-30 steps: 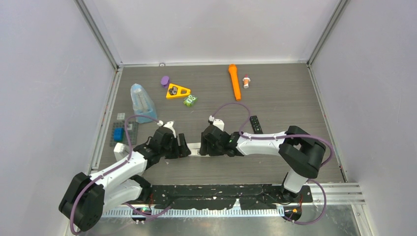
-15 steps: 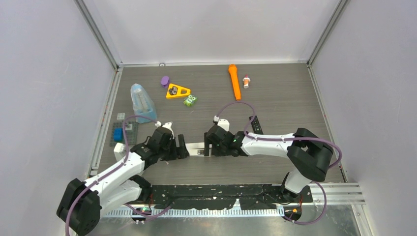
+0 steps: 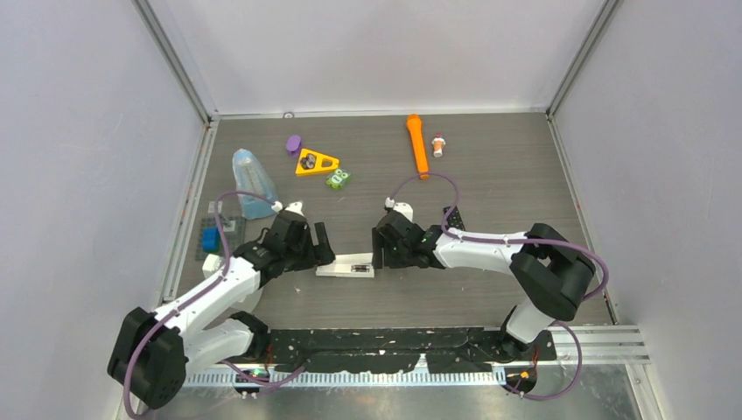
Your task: Load the batteries into the remote control
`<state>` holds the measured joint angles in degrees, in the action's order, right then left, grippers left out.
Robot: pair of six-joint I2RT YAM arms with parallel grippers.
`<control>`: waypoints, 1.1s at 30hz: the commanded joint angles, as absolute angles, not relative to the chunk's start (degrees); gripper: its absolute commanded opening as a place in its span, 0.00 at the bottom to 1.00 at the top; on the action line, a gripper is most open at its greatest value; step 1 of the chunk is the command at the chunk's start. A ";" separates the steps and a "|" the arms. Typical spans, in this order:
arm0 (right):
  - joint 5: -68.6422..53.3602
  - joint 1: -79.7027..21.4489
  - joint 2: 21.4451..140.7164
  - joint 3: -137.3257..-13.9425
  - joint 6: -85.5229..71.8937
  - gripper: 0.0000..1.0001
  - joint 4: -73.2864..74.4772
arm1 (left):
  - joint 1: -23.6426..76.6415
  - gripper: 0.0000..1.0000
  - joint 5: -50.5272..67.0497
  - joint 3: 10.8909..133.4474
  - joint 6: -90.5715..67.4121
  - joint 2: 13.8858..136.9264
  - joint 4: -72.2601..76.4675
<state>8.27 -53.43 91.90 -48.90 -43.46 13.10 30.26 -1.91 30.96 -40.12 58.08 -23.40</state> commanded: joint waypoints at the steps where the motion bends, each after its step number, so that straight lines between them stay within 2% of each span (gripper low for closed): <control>1: 7.77 -53.36 94.11 -50.62 -33.66 0.66 9.93 | 29.54 0.81 -0.29 33.21 -40.43 61.77 -19.05; 9: 9.17 -53.29 93.89 -53.77 -18.84 0.61 10.60 | 29.40 0.78 2.97 32.10 -38.87 65.12 -16.85; 18: 1.77 -53.29 88.90 -52.33 -19.01 0.62 9.20 | 29.44 0.74 4.81 28.39 -38.31 63.31 -15.37; 22: -1.59 -53.51 90.24 -52.09 -18.02 0.63 8.57 | 29.43 0.73 4.72 26.58 -38.53 61.39 -15.62; 33: -0.19 -56.60 91.84 -52.89 -17.94 0.58 7.79 | 29.44 0.72 2.84 22.39 -40.34 53.58 -17.83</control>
